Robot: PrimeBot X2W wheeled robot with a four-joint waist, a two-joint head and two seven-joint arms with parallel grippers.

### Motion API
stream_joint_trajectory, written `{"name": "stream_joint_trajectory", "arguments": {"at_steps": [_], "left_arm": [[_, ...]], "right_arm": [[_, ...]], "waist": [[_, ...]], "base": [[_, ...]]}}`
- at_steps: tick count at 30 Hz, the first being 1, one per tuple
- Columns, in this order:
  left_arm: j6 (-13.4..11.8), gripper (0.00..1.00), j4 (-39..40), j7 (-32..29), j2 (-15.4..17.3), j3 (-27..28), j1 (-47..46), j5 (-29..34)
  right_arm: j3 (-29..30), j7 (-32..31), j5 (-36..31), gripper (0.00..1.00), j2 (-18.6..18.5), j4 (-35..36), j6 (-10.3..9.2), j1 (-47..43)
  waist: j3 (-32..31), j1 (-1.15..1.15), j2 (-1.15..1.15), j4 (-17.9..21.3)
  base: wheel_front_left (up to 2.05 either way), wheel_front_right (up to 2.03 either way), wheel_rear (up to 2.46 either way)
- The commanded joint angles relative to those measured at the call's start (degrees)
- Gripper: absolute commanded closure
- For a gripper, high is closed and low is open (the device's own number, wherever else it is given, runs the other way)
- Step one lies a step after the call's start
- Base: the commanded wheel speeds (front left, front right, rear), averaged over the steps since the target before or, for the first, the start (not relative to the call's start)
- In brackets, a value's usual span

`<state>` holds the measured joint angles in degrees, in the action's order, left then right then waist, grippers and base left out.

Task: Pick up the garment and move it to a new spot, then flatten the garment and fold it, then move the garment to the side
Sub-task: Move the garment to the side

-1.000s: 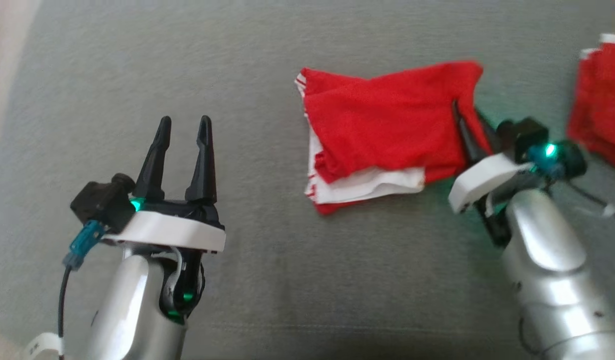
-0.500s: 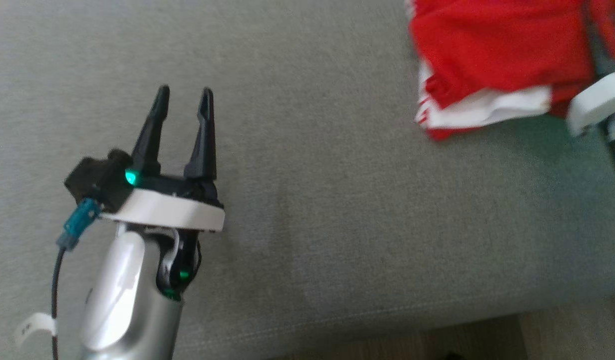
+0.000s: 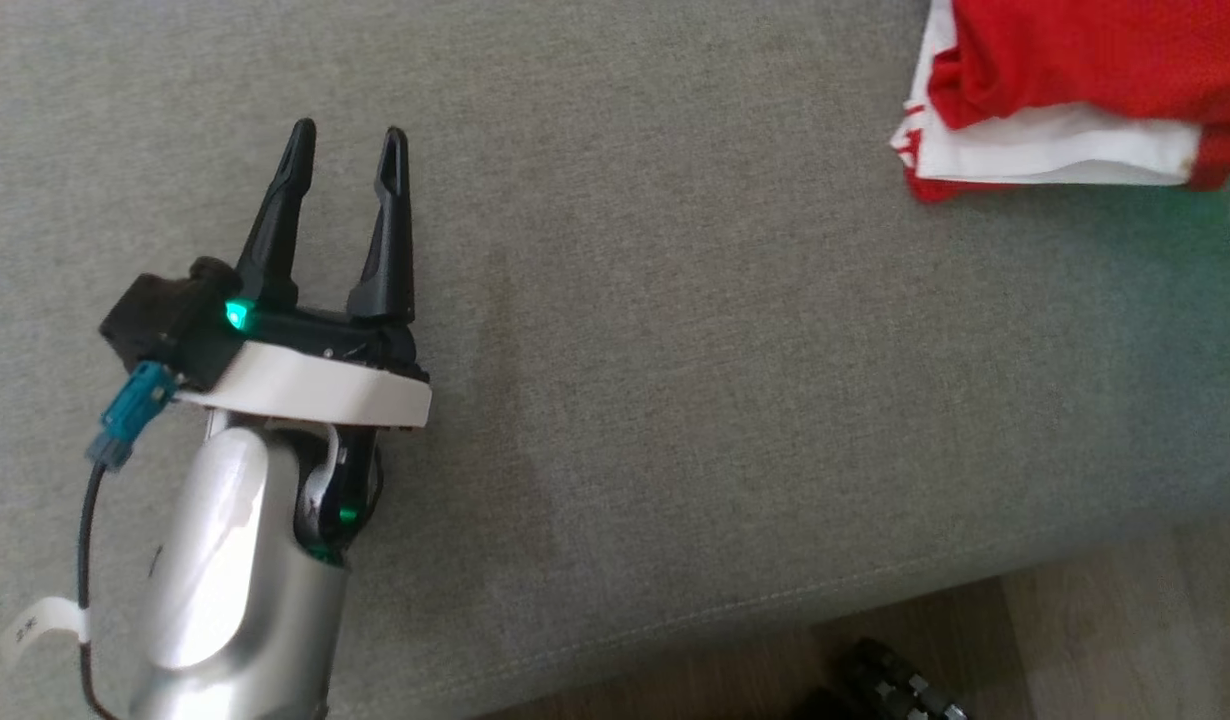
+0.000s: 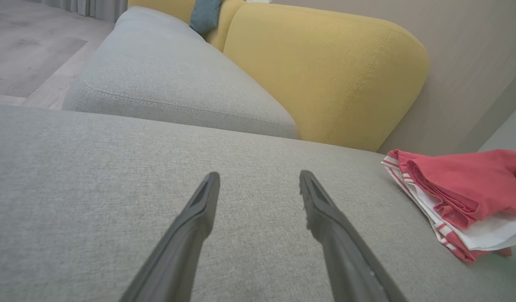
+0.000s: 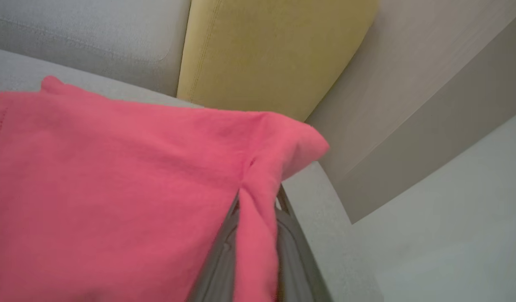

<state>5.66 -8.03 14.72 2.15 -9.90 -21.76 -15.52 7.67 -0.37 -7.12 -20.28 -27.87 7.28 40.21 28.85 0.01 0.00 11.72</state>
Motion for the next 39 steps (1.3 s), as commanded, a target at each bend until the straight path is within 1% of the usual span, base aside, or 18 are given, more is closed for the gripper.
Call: {"name": "stream_joint_trajectory", "arguments": {"at_steps": [1,4,5,6,11,16,23,28,32,39], "left_arm": [[0.4,0.00,1.6,0.3,0.7,2.1,-1.8,0.7],[0.6,0.00,1.4,0.3,0.7,2.1,-2.1,0.9],[0.7,0.00,1.4,0.3,0.7,2.1,-2.1,1.0],[0.8,0.00,1.3,0.3,0.7,2.1,-2.1,1.0],[1.0,0.00,1.0,0.3,0.7,2.1,-2.0,1.1],[1.0,0.00,0.7,0.3,0.7,2.3,-1.7,0.4],[0.2,0.00,1.0,0.3,0.7,2.0,-0.7,-1.2],[-0.7,0.00,1.4,0.3,0.7,2.8,0.3,-2.4],[-1.2,0.00,2.0,0.3,0.7,3.5,1.6,-2.9],[-2.3,0.00,2.7,0.3,0.7,4.2,5.1,-3.9]], "right_arm": [[0.0,-0.9,-0.4,1.00,-0.1,2.4,0.21,-1.3],[0.2,-1.7,-0.2,1.00,1.1,2.9,0.21,-1.9],[0.1,-2.0,-0.2,0.91,1.4,3.0,0.21,-2.0],[0.2,-1.9,-0.1,0.00,1.7,3.2,0.21,-2.1],[1.0,-1.6,0.4,0.00,2.8,4.0,0.21,-1.9],[0.5,-0.3,0.6,0.00,3.5,6.4,0.21,-1.3],[-1.9,1.5,1.2,0.00,5.7,10.0,0.21,-1.7],[-4.3,2.6,2.9,0.00,8.4,12.2,0.21,-3.4],[-5.6,4.7,4.6,0.00,11.0,13.8,0.21,-5.9],[-5.0,8.9,7.8,0.00,15.4,15.1,0.21,-12.8]], "waist": [[0.5,-0.01,0.00,0.4],[0.8,-0.01,0.00,0.6],[0.9,-0.01,0.00,0.6],[0.9,-0.01,0.00,0.6],[0.4,-0.01,0.00,0.5],[-1.6,-0.01,0.00,0.0],[-5.6,-0.01,0.00,-1.9],[-8.3,-0.01,0.00,-4.1],[-10.9,-0.01,0.00,-6.0],[-16.1,-0.01,0.00,-9.6]], "base": [[0.00,0.00,0.00],[0.00,0.00,0.00],[0.00,0.00,0.00],[0.00,0.00,0.00],[0.00,0.00,0.00],[0.00,0.00,0.00],[0.00,0.00,0.00],[0.00,0.00,0.00],[0.00,0.00,0.00],[0.00,0.00,0.00]]}}
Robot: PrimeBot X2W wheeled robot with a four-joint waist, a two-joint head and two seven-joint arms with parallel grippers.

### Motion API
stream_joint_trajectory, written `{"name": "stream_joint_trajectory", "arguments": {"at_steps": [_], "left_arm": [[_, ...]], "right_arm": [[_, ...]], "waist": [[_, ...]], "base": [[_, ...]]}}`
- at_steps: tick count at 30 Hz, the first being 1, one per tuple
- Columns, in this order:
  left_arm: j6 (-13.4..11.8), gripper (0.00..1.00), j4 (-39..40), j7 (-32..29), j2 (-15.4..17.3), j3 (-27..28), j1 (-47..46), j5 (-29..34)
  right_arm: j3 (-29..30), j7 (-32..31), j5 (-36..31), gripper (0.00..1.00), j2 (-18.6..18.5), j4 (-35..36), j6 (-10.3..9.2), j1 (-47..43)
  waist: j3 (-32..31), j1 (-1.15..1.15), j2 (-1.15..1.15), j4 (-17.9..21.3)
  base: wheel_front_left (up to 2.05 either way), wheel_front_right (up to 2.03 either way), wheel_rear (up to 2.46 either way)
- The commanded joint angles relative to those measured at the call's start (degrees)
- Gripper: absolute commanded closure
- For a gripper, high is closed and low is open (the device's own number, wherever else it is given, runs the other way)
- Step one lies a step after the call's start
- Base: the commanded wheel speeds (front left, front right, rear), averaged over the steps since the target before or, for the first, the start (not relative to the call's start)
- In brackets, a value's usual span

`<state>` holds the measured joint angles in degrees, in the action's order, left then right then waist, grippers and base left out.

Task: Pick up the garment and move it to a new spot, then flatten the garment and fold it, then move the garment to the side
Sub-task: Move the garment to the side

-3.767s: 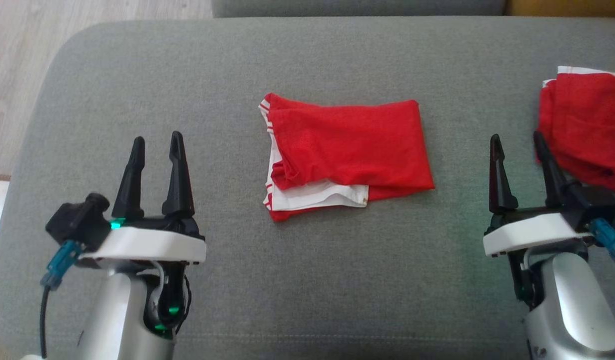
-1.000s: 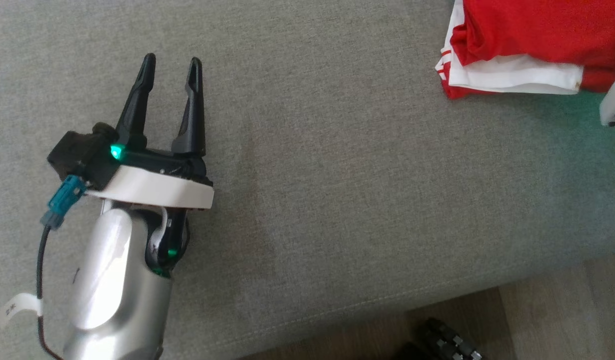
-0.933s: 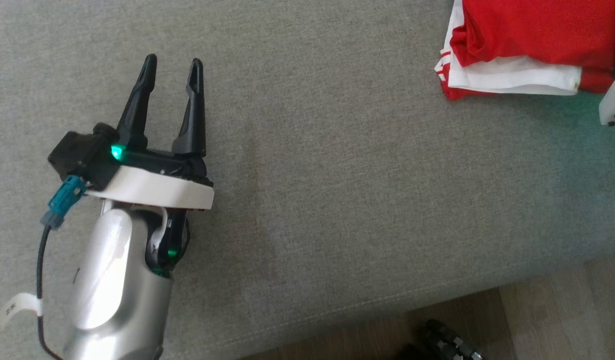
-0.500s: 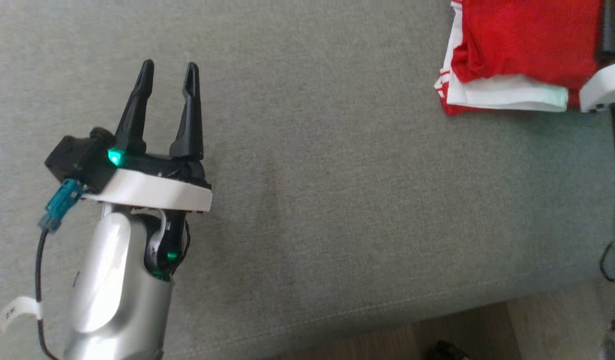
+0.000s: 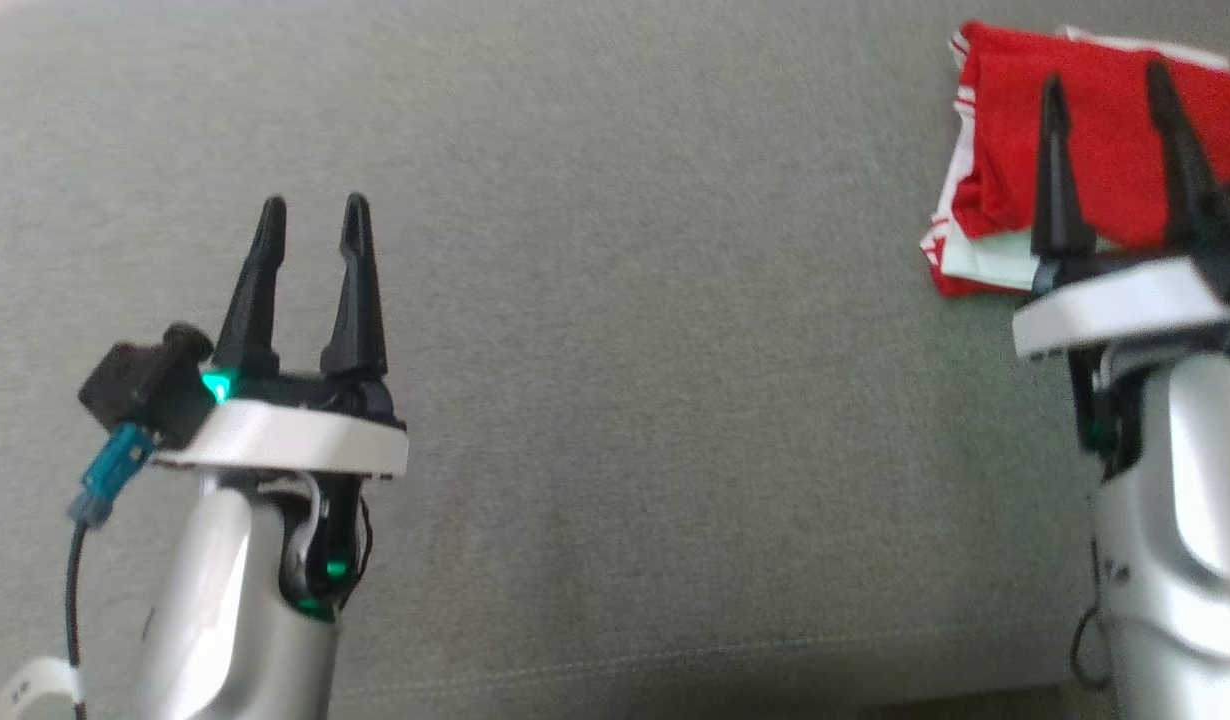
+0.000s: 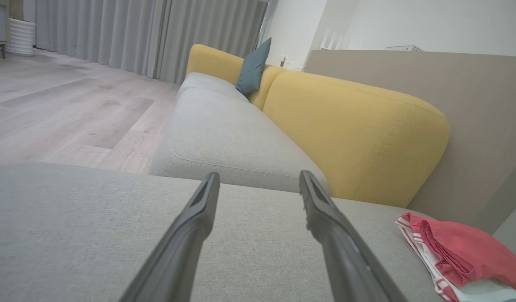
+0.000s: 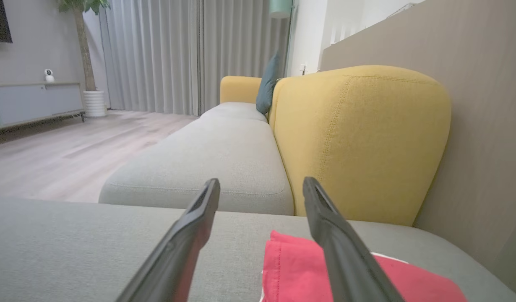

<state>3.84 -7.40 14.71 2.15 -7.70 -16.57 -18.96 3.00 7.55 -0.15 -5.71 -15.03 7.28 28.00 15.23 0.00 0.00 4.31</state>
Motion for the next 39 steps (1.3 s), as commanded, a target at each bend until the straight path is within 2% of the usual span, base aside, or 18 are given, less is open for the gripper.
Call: {"name": "stream_joint_trajectory", "arguments": {"at_steps": [1,6,11,16,32,39], "left_arm": [[-0.6,0.00,2.2,0.3,0.7,2.0,0.5,-0.6],[-1.2,0.00,2.6,0.3,0.7,1.4,3.9,-1.4],[-1.5,0.00,3.5,0.3,0.7,0.7,6.7,-1.8],[-1.0,0.00,4.6,0.3,0.7,0.0,8.3,-1.8],[-1.5,0.00,9.0,0.3,0.7,0.5,10.4,1.6],[-1.3,0.00,7.3,0.3,0.7,0.5,10.8,-1.0]], "right_arm": [[0.1,1.7,1.4,0.00,1.3,2.5,0.21,-1.7],[0.2,4.6,2.9,0.00,2.7,3.1,0.21,-8.0],[-1.1,6.4,8.4,0.00,2.8,3.6,0.21,-13.3],[-1.9,7.0,10.2,0.00,2.8,3.9,0.21,-16.0],[-3.5,7.4,11.6,0.00,2.8,4.7,0.21,-17.8],[-3.3,7.4,12.0,0.00,2.8,5.0,0.21,-17.9]], "waist": [[-3.2,0.00,0.00,-2.6],[-6.2,0.00,0.00,-4.4],[-7.9,0.00,0.00,-5.4],[-8.9,0.00,0.00,-5.8],[-9.6,0.00,0.00,-4.5],[-9.9,0.00,0.00,-4.3]], "base": [[0.00,0.00,0.00],[0.00,0.00,0.00],[0.00,0.00,0.00],[0.00,0.00,0.00],[0.00,0.00,0.00],[0.00,0.00,0.00]]}}
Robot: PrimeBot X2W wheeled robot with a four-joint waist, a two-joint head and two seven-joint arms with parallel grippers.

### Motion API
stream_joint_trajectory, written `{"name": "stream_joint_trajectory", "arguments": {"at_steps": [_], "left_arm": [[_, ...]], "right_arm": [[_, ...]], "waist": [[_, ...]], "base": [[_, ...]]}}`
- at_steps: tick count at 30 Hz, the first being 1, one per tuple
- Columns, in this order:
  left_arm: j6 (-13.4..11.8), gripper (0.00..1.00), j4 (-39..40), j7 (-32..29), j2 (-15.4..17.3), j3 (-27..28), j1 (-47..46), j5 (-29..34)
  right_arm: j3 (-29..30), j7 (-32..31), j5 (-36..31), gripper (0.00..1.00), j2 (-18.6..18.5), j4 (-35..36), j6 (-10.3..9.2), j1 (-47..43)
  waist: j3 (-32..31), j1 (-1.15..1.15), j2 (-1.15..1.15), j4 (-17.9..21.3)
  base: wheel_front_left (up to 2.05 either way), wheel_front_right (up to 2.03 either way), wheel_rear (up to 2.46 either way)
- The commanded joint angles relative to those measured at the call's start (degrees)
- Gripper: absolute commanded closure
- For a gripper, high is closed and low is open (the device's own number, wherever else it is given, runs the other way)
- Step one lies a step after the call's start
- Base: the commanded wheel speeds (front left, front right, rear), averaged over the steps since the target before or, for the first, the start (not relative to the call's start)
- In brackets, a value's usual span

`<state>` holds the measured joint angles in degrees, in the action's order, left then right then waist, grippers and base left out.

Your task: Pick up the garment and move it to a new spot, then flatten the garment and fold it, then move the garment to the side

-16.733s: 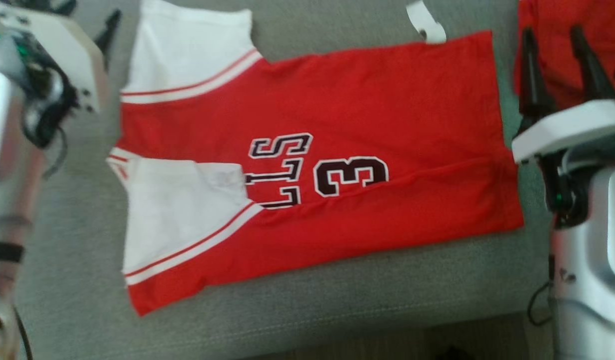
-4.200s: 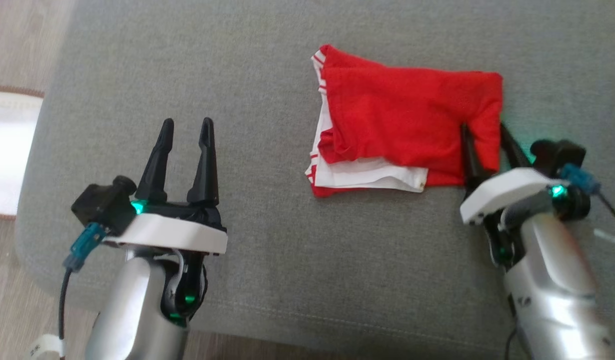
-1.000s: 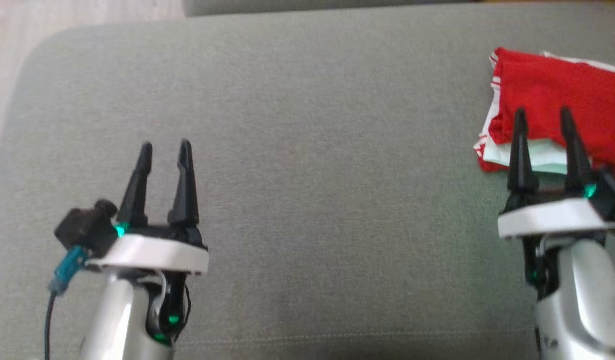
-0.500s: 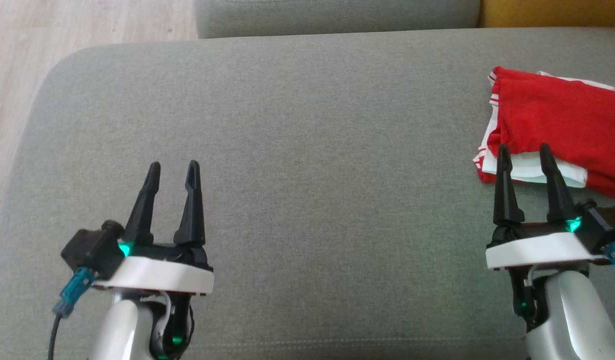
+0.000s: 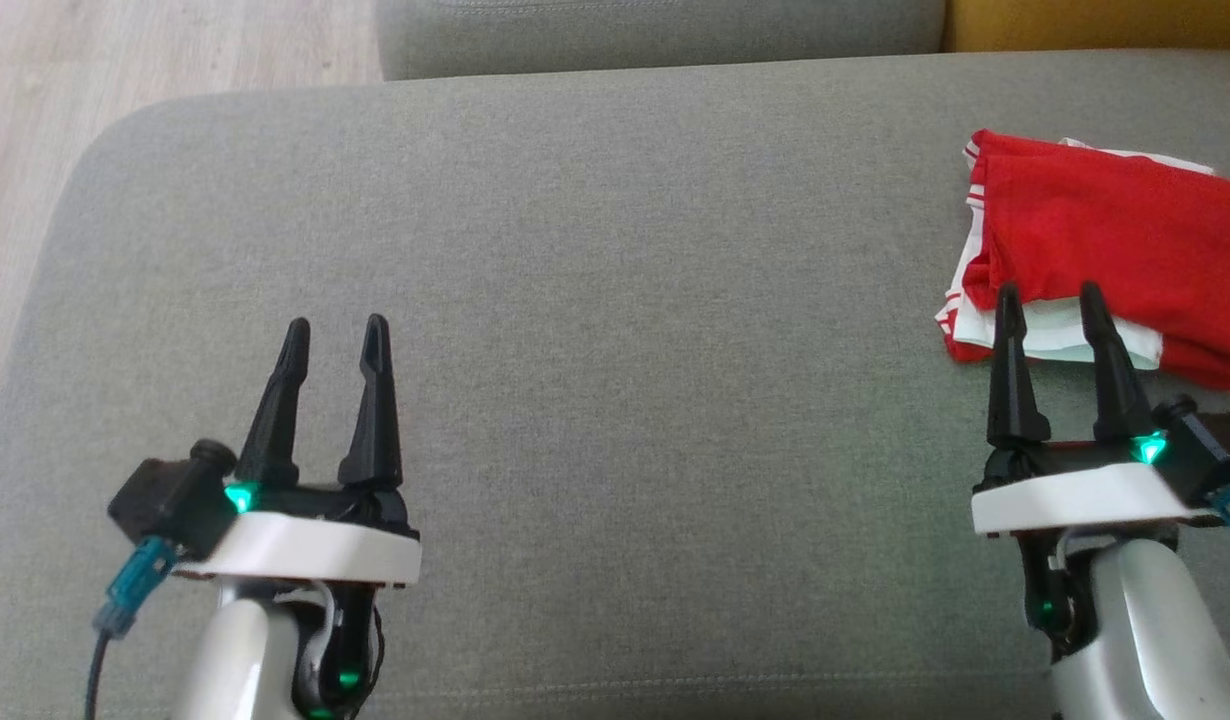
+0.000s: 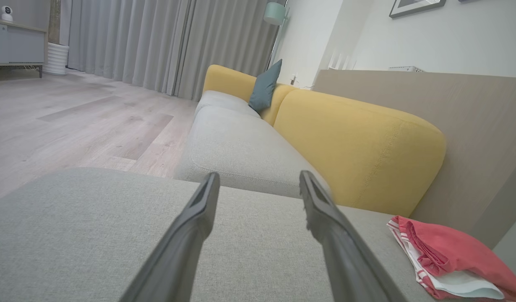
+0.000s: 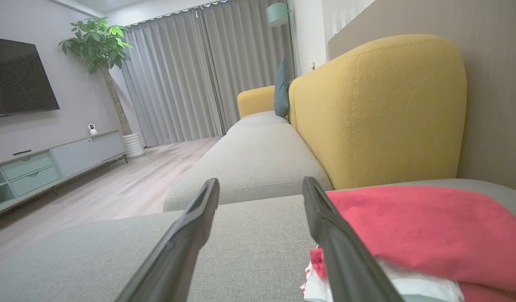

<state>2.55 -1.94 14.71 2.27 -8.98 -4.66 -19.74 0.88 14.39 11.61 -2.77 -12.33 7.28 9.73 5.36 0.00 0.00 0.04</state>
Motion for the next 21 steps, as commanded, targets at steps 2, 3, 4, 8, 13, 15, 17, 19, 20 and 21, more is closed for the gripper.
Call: {"name": "stream_joint_trajectory", "arguments": {"at_steps": [2,3,4,8,13,15,17,19,20,21], "left_arm": [[0.3,0.00,1.6,0.3,0.6,2.0,-1.0,-2.5],[0.4,0.00,1.9,0.3,0.6,2.4,-1.0,-3.6],[0.6,0.00,2.0,0.3,0.6,2.6,-1.1,-3.8],[1.2,0.00,2.2,0.3,0.6,2.9,-0.9,-2.9],[2.6,0.00,1.8,0.3,0.6,2.5,-0.7,-4.3],[3.0,0.00,1.5,0.3,0.6,2.5,-0.6,-4.2],[3.1,0.00,1.1,0.3,0.6,2.5,-0.5,-4.5],[3.2,0.00,1.0,0.3,0.6,2.6,-0.6,-4.6],[3.2,0.00,0.9,0.3,0.6,2.7,-0.6,-4.7],[3.2,0.00,0.9,0.3,0.6,2.9,-0.7,-4.9]], "right_arm": [[-1.1,0.6,0.3,0.00,-0.1,2.4,0.21,0.4],[-1.1,0.6,0.2,0.00,-0.1,2.4,0.21,0.4],[-1.1,0.6,0.2,0.00,-0.1,2.3,0.21,0.3],[-1.1,0.6,0.4,0.00,-0.1,2.2,0.21,0.3],[-1.3,0.6,0.6,0.00,-0.1,2.2,0.21,0.2],[-1.2,0.6,0.6,0.00,-0.1,2.1,0.21,0.2],[-1.2,0.6,0.5,0.00,-0.1,2.2,0.21,0.3],[-1.2,0.6,0.5,0.00,-0.1,2.2,0.21,0.3],[-1.2,0.6,0.5,0.00,-0.1,2.2,0.21,0.4],[-1.2,0.6,0.5,0.00,-0.1,2.2,0.21,0.4]], "waist": [[0.0,0.00,0.00,0.0],[0.0,0.00,0.00,-0.1],[0.0,0.00,0.00,-0.1],[0.1,0.00,0.00,-0.2],[0.2,0.00,0.00,-0.2],[0.3,0.00,0.00,-0.2],[0.4,0.00,0.00,-0.1],[0.4,0.00,0.00,-0.1],[0.5,0.00,0.00,-0.1],[0.5,0.00,0.00,0.0]], "base": [[0.00,0.00,0.00],[0.00,0.00,0.00],[0.00,0.00,0.00],[0.00,0.00,0.00],[0.00,0.00,0.00],[0.00,0.00,0.00],[0.00,0.00,0.00],[0.00,0.00,0.00],[0.00,0.00,0.00],[0.00,0.00,0.00]]}}
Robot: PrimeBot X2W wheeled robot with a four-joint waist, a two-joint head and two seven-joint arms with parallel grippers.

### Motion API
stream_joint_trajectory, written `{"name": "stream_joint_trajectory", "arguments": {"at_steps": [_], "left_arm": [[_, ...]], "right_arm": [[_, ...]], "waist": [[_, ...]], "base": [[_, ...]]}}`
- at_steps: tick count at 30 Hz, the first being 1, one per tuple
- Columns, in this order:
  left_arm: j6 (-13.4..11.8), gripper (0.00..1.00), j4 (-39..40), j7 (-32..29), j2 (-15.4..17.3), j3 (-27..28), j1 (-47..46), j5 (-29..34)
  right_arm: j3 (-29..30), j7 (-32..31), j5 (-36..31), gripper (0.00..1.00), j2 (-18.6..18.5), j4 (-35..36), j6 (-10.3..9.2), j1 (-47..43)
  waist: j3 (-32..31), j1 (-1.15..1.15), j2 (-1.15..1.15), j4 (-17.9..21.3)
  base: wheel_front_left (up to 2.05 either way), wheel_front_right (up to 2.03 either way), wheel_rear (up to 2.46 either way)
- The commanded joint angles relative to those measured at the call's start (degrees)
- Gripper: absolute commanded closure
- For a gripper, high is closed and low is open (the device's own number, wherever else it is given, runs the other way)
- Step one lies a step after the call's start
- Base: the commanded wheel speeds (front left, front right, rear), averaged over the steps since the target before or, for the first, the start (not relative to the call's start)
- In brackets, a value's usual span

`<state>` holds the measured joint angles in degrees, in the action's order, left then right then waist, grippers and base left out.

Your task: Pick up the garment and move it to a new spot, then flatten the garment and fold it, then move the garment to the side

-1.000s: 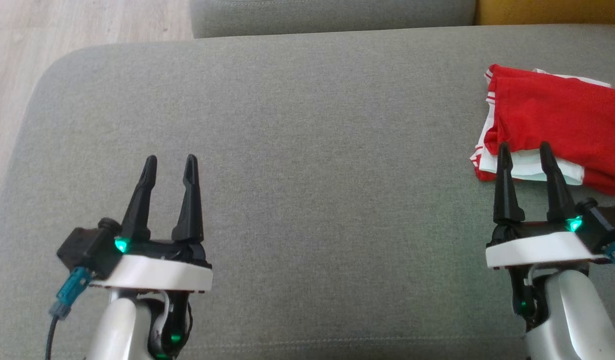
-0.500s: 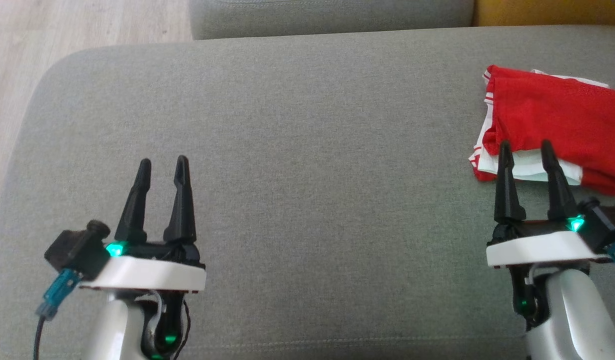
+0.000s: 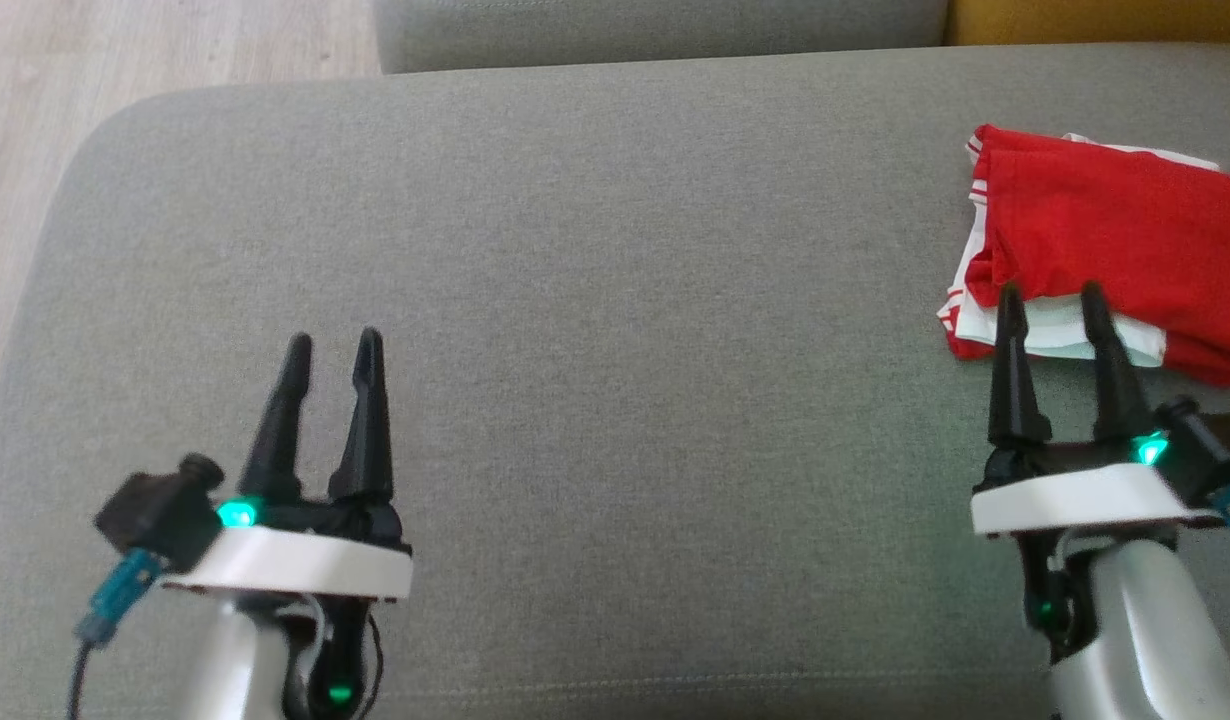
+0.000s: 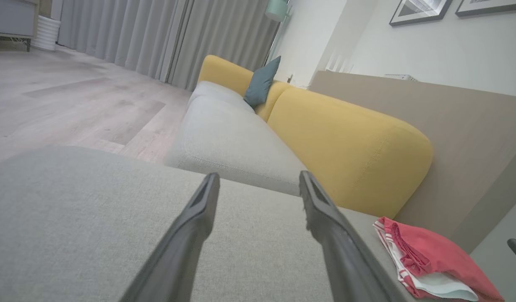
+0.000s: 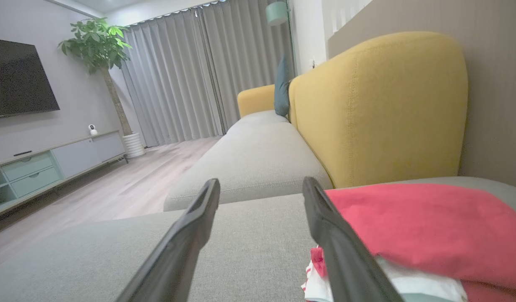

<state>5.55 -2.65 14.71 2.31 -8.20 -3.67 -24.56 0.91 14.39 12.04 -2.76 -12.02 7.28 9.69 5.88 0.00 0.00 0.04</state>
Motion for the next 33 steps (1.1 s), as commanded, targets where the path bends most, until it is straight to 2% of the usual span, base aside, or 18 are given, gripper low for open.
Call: {"name": "stream_joint_trajectory", "arguments": {"at_steps": [1,5,33], "left_arm": [[0.0,1.00,0.0,0.0,0.0,0.0,0.0,0.0],[0.0,1.00,-3.6,-0.2,-0.3,-0.3,1.2,-0.6],[0.4,1.00,-5.5,-4.0,0.7,1.9,0.3,-16.7]], "right_arm": [[0.0,0.0,0.0,1.00,0.0,0.0,0.00,0.0],[-0.2,-0.2,0.7,1.00,0.2,-3.3,0.00,-1.1],[0.6,-4.5,19.1,1.00,-0.3,-3.0,0.05,-1.7]], "waist": [[0.0,0.00,0.00,0.0],[0.0,0.00,0.00,0.0],[-1.3,0.00,0.00,0.0]], "base": [[0.00,0.00,0.00],[0.00,0.00,0.00],[0.00,0.00,0.00]]}}
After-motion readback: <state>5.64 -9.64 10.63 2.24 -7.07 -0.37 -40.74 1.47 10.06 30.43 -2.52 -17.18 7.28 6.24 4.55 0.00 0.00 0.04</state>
